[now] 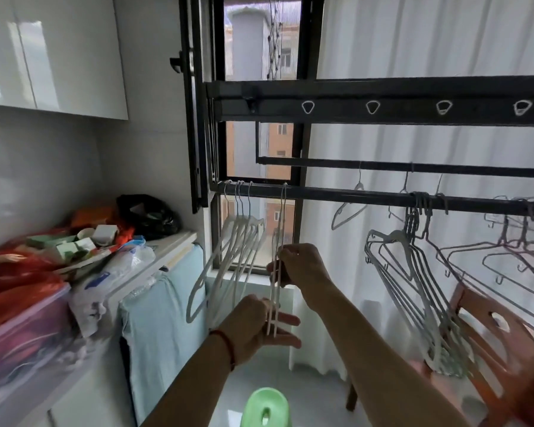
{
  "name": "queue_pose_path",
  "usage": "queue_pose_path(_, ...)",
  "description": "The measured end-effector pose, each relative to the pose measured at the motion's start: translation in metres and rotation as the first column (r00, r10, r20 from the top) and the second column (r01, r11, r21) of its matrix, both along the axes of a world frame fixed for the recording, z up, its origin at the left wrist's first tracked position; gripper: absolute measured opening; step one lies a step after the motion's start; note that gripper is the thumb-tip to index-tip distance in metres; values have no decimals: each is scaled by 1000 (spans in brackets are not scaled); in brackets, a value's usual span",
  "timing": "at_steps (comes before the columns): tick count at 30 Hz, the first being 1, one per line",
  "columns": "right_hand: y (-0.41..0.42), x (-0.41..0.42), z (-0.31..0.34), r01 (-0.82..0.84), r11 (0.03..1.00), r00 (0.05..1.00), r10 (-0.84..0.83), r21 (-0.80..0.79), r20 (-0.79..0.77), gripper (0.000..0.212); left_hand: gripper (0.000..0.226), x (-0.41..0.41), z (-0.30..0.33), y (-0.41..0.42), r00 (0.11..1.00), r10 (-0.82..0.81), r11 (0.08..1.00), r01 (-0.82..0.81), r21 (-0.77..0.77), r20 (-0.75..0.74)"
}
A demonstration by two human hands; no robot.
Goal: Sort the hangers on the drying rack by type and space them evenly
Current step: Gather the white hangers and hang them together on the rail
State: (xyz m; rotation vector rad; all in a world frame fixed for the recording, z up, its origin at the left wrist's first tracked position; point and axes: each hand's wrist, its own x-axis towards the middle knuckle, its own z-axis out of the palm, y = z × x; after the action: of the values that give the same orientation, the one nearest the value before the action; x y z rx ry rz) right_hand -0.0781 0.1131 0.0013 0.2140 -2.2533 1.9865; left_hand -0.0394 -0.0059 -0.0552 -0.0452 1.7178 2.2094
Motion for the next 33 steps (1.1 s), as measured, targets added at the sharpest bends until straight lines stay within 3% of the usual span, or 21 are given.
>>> queue_pose_path(9, -7, -7, -10, 325, 927, 936, -287, 189, -202, 15, 32, -17, -6, -1, 998, 46, 999, -47, -16, -37)
queue_pose_path(16, 8, -6, -7, 320, 913, 933, -257, 254, -252, 21, 24, -8, -1, -7, 999, 6, 1000, -5, 6, -54)
queue_pose_path(23, 13, -9, -9, 248, 939, 963, -212, 236, -166, 19, 21, -10, -3, -17, 1000, 22, 996, -21, 84, -7)
queue_pose_path(25, 13, -10, -12, 220, 944, 972, -191, 245, -139, 23, 21, -11, -2, -17, 996, 83, 987, -85, 133, 25)
queue_pose_path(27, 16, -13, -18, 206, 945, 975, -175, 253, -137, 26, 30, -12, -2, -17, 980, 197, 978, -198, 65, 21)
queue_pose_path(29, 20, -14, -24, 229, 937, 969, -195, 265, -150, 28, 21, -12, 1, -19, 952, 304, 952, -303, 47, -29)
queue_pose_path(33, 36, -22, -32, 358, 883, 931, -315, 303, -183, 36, 27, -4, 13, -25, 853, 438, 863, -487, -131, -284)
